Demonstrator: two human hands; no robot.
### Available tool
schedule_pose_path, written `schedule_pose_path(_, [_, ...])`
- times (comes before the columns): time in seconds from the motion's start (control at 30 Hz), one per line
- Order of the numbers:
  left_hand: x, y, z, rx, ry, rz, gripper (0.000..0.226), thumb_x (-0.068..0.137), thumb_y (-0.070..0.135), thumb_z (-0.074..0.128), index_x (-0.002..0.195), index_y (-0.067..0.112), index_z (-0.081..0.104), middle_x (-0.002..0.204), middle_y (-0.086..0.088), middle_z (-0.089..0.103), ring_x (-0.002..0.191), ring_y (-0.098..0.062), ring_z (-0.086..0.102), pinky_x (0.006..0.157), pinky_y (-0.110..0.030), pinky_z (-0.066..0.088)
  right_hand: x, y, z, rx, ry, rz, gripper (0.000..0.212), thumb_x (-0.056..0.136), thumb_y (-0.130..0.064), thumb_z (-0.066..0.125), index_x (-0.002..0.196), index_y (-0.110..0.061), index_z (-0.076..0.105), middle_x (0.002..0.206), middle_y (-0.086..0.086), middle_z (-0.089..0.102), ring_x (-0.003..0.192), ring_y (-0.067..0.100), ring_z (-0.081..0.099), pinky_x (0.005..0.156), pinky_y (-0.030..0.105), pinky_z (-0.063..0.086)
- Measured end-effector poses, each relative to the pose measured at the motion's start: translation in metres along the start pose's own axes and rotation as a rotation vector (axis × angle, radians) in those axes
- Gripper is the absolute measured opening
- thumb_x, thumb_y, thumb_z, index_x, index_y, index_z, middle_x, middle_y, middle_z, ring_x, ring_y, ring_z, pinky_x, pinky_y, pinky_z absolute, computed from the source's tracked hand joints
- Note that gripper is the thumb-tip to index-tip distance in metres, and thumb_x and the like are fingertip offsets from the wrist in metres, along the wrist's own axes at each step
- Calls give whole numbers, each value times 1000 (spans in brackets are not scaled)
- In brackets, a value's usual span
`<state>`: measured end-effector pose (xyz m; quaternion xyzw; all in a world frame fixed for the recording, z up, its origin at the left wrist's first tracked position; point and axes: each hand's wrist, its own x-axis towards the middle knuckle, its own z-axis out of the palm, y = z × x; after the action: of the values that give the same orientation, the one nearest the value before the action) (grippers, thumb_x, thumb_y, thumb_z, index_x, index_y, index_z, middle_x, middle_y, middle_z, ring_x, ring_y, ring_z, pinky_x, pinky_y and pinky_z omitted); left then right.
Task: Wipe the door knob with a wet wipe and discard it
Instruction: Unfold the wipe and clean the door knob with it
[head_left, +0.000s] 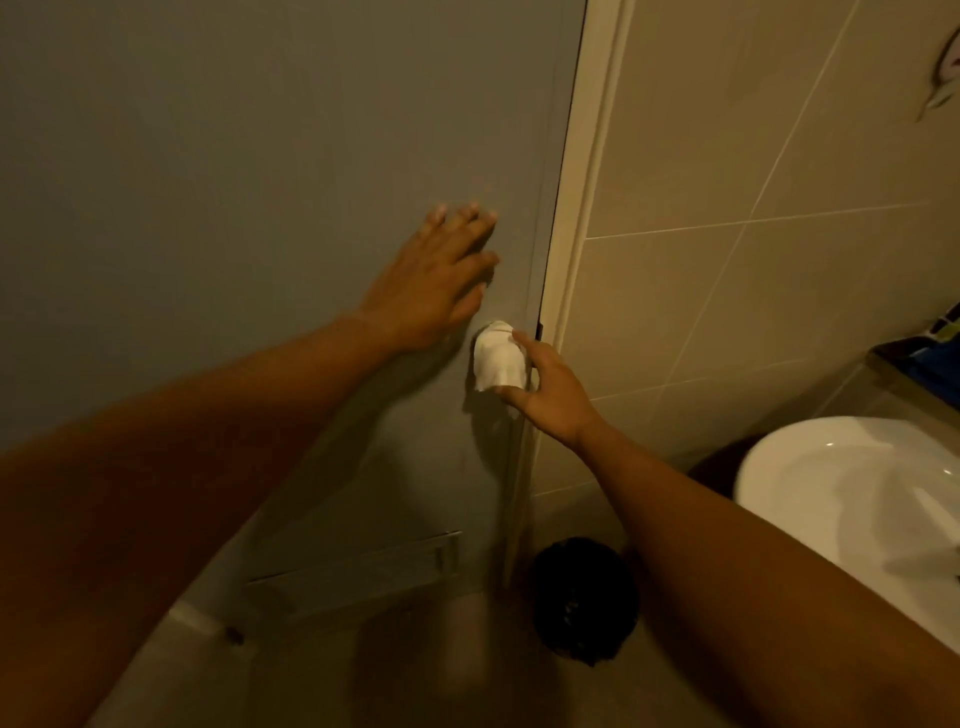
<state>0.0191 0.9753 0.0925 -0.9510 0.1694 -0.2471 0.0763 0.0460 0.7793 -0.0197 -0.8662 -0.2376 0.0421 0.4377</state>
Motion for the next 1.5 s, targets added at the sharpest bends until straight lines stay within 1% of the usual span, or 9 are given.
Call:
schedule_pose_path(0.2, [-25,51,46,-373,-134,-260,44,98,44,43,135,21,53,143,-3,45,130,-21,45,108,-37,39,6,11,-22,140,-109,47,72,83,-3,62,148,-22,37,150,7,44,135,25,43,108,40,41])
schedule_pose_path(0.43, [-26,76,74,-551,-176,-489,44,93,39,56,133,20,55,138,-3,53,123,-20,52,103,-31,41,15,30,-27,73,-175,-29,59,90,9,44,143,-17,46,147,10,48,136,26,44,113,35,35])
schedule_pose_path(0.6, [-32,85,83,-680,-57,-698,44,87,35,67,126,18,57,127,-5,55,110,-19,56,90,-24,48,28,39,-52,-143,-52,-141,49,90,4,50,137,-11,52,135,14,58,126,28,52,107,35,39])
schedule_pose_path(0.77, [-32,103,91,-778,3,-822,47,92,34,61,135,18,52,134,-10,44,119,-27,52,102,-36,48,51,41,-86,-505,-8,-408,40,90,-7,51,128,-14,56,115,9,58,108,27,49,88,39,48])
schedule_pose_path(0.9, [-19,116,92,-770,37,-925,54,83,39,71,129,23,50,136,-6,38,114,-18,46,94,-32,48,62,28,-105,-733,35,-656,50,85,-12,57,135,-10,52,128,12,55,113,30,48,92,41,47])
schedule_pose_path(1.1, [1,130,112,-728,13,-1113,64,83,35,70,138,28,39,136,-10,40,117,-32,52,89,-39,54,81,6,-120,-969,86,-906,68,80,-15,57,146,-10,41,158,14,30,147,34,23,119,50,13])
schedule_pose_path(1.27, [12,148,119,-1297,485,-1359,31,81,12,69,106,27,58,93,-1,66,79,-19,66,59,-26,56,108,-15,-133,-1078,106,-1091,67,87,-17,51,150,-10,31,161,12,22,150,30,15,121,47,4])
schedule_pose_path(1.4, [17,148,122,-1624,697,-1553,41,80,8,70,110,32,56,115,-10,60,98,-32,64,70,-47,62,125,-20,-141,-1143,74,-1193,67,88,-22,42,153,-12,26,162,12,20,150,29,14,122,46,6])
schedule_pose_path(1.5, [16,149,122,-1594,660,-1553,42,81,16,73,114,30,52,121,-12,58,97,-28,63,67,-45,62,132,-15,-141,-1140,113,-1246,67,89,-23,45,153,-11,26,161,13,22,150,29,17,122,46,9])
